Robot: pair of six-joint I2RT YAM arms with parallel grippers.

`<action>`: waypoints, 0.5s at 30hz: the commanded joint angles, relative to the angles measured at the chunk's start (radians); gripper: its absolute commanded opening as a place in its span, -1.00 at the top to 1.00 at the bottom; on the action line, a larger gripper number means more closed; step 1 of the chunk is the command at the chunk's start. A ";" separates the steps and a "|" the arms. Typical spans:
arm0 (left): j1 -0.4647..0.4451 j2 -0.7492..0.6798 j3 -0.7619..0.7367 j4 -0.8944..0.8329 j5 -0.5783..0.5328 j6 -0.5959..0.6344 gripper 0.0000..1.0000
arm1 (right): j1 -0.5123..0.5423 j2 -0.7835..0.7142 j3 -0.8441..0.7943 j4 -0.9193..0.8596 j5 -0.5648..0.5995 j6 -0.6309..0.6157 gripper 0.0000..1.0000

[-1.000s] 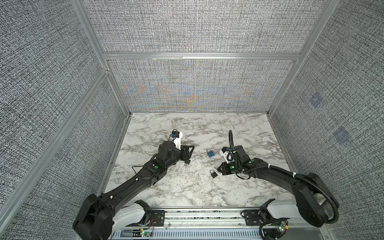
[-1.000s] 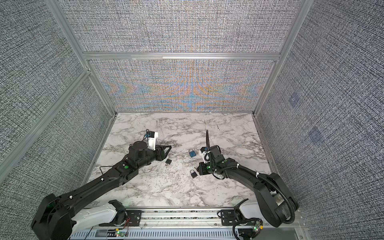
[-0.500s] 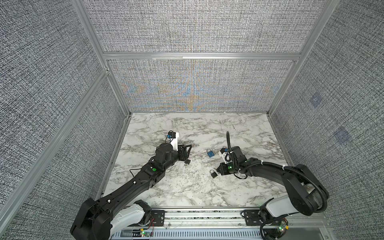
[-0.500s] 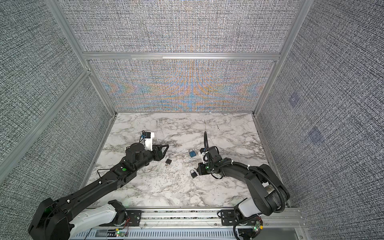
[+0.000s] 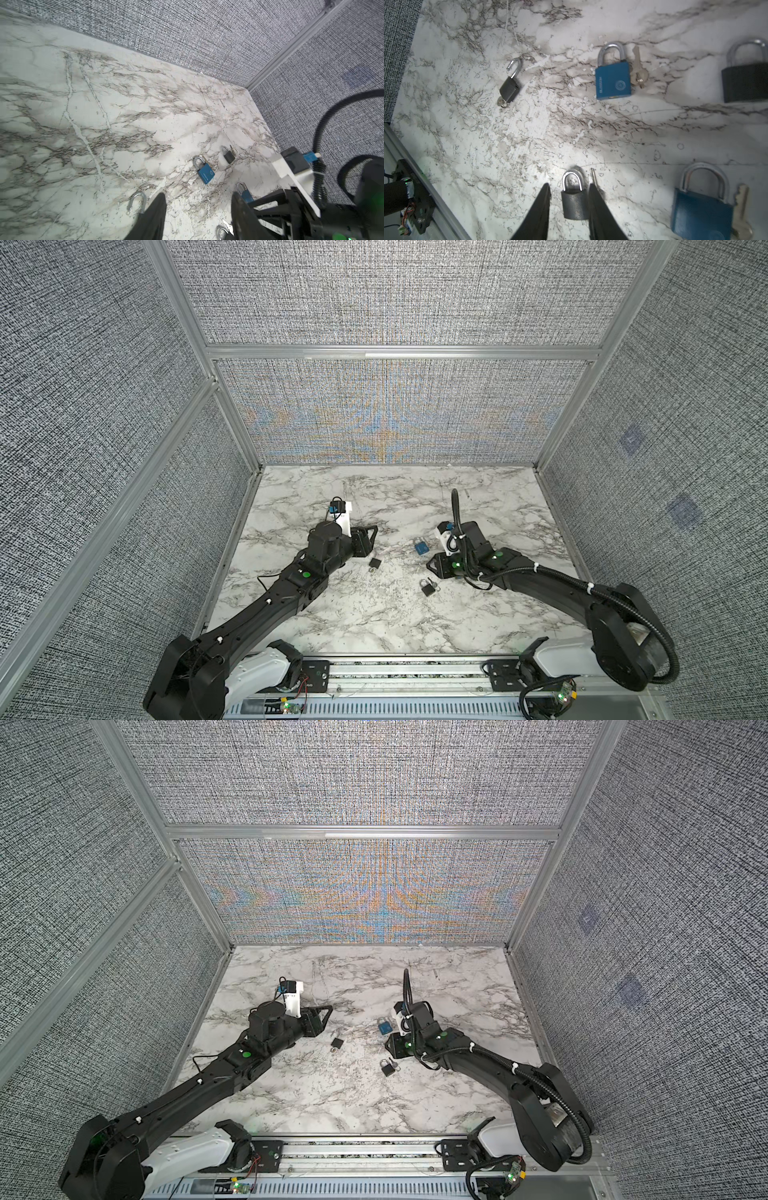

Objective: Lock with the key

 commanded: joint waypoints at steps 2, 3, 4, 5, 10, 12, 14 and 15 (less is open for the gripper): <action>0.050 -0.012 -0.002 -0.030 0.025 -0.034 -0.05 | 0.085 0.058 0.112 -0.077 0.184 0.070 0.25; 0.060 -0.023 -0.007 -0.024 0.032 -0.036 -0.05 | 0.107 0.081 0.148 -0.080 0.215 0.093 0.22; 0.070 -0.034 -0.013 -0.019 0.041 -0.036 -0.05 | 0.125 0.102 0.173 -0.075 0.231 0.112 0.20; 0.082 -0.044 -0.014 -0.018 0.047 -0.038 -0.05 | 0.147 0.131 0.198 -0.068 0.246 0.131 0.18; 0.124 -0.081 -0.014 -0.033 0.091 -0.037 -0.05 | 0.233 0.305 0.351 -0.092 0.322 0.211 0.08; 0.133 -0.078 0.001 -0.057 0.112 -0.026 -0.05 | 0.263 0.378 0.414 -0.105 0.345 0.231 -0.06; 0.135 -0.074 0.016 -0.082 0.126 -0.021 -0.05 | 0.283 0.441 0.470 -0.124 0.381 0.248 -0.10; 0.136 -0.075 0.017 -0.085 0.140 -0.018 -0.05 | 0.288 0.475 0.501 -0.139 0.392 0.256 -0.12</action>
